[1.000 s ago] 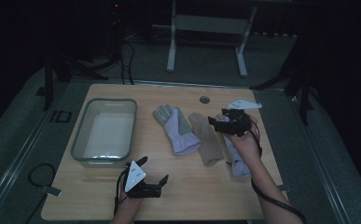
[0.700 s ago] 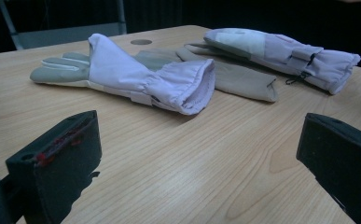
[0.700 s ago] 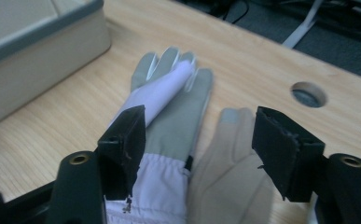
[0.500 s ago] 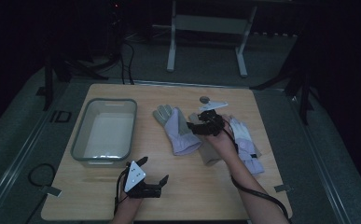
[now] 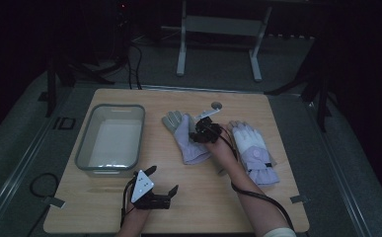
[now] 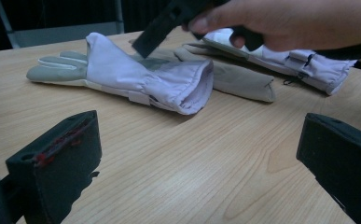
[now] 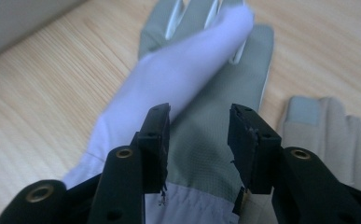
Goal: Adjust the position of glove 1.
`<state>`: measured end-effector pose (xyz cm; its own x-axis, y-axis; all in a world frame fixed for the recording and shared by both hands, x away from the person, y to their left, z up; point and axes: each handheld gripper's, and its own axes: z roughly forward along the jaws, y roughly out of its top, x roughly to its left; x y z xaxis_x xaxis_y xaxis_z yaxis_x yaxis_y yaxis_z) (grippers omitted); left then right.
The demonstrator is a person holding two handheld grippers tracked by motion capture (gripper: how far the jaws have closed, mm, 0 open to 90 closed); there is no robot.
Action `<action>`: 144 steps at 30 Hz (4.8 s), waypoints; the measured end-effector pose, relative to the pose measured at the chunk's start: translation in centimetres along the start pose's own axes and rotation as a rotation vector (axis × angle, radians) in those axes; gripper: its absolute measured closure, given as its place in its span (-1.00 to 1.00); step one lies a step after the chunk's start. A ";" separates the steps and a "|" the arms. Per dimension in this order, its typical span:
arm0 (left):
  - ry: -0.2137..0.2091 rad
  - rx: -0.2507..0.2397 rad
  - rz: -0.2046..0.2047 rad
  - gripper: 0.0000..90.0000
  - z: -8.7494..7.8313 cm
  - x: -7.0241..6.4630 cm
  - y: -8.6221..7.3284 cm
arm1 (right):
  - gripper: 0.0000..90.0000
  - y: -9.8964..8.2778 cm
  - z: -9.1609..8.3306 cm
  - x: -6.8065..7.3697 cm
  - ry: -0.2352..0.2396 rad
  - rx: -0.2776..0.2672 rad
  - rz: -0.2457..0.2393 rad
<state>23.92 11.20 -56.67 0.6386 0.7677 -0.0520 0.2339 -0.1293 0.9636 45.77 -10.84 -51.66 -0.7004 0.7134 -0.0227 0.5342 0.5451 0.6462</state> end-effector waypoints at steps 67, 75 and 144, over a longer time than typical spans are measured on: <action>0.017 -0.007 0.007 -1.00 0.1 -0.2 0.0 | 0.06 -7.1 -10.0 3.3 -0.082 -0.152 0.264; 0.015 -0.007 0.007 -1.00 0.1 -0.2 0.0 | 0.12 -7.9 -13.2 -0.7 -0.051 -0.148 0.226; 0.033 -0.008 -0.005 -1.00 0.1 -0.1 0.0 | 0.78 -5.2 -19.0 -0.1 -0.105 -0.141 0.182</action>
<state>23.87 11.04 -56.68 0.6130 0.7886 -0.0479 0.2306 -0.1205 0.9656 34.04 -22.08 -40.48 -0.5416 0.8401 0.0290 0.5703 0.3419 0.7469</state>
